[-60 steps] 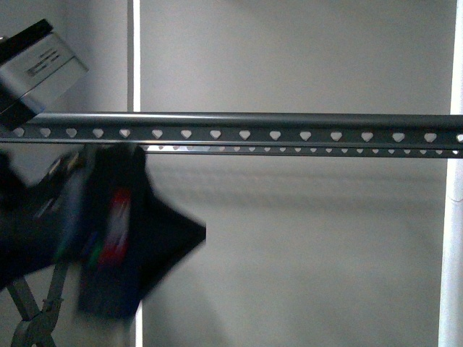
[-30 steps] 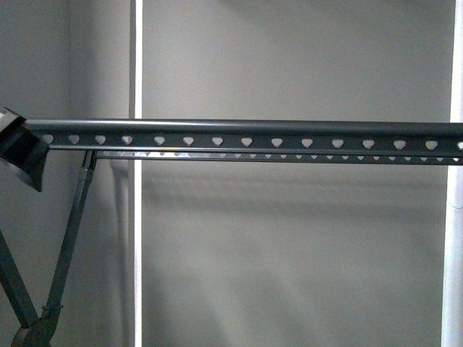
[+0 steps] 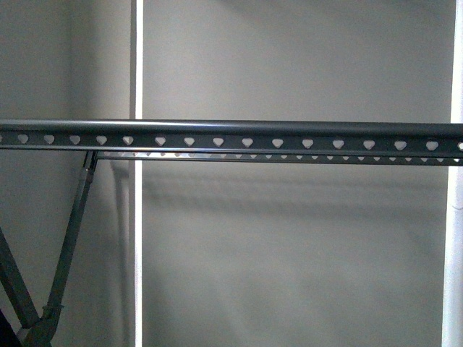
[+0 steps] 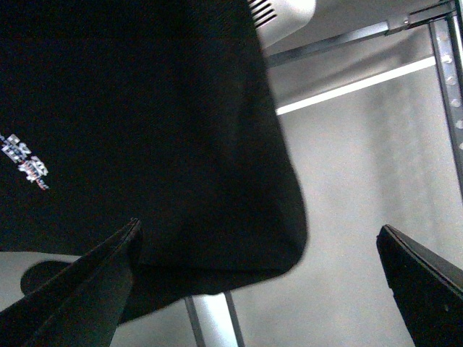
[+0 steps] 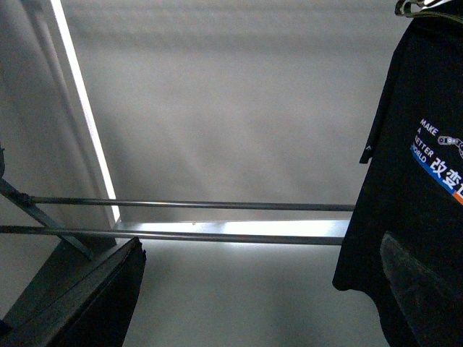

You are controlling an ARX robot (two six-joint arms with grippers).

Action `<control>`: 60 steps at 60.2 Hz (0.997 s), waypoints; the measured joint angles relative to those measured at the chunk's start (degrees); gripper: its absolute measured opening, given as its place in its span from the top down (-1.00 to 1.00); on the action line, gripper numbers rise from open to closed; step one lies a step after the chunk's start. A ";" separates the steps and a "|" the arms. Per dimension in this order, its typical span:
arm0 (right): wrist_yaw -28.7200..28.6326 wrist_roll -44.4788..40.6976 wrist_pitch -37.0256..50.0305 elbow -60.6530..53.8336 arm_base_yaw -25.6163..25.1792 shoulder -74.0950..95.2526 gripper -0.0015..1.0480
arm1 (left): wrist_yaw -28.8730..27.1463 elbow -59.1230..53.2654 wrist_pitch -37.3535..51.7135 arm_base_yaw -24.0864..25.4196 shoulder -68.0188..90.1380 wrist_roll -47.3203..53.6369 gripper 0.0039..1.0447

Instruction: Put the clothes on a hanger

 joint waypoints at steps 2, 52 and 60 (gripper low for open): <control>0.00 0.00 0.00 0.00 0.00 0.00 -0.86 | 0.28 -0.11 0.48 0.17 0.52 0.15 -0.88; 0.00 0.00 0.00 0.00 0.00 0.00 -0.86 | 0.81 14.32 18.08 1.62 19.74 20.28 -0.88; 0.00 0.00 0.00 0.00 0.00 0.00 -0.86 | 2.60 15.78 17.29 2.19 20.22 20.79 -0.88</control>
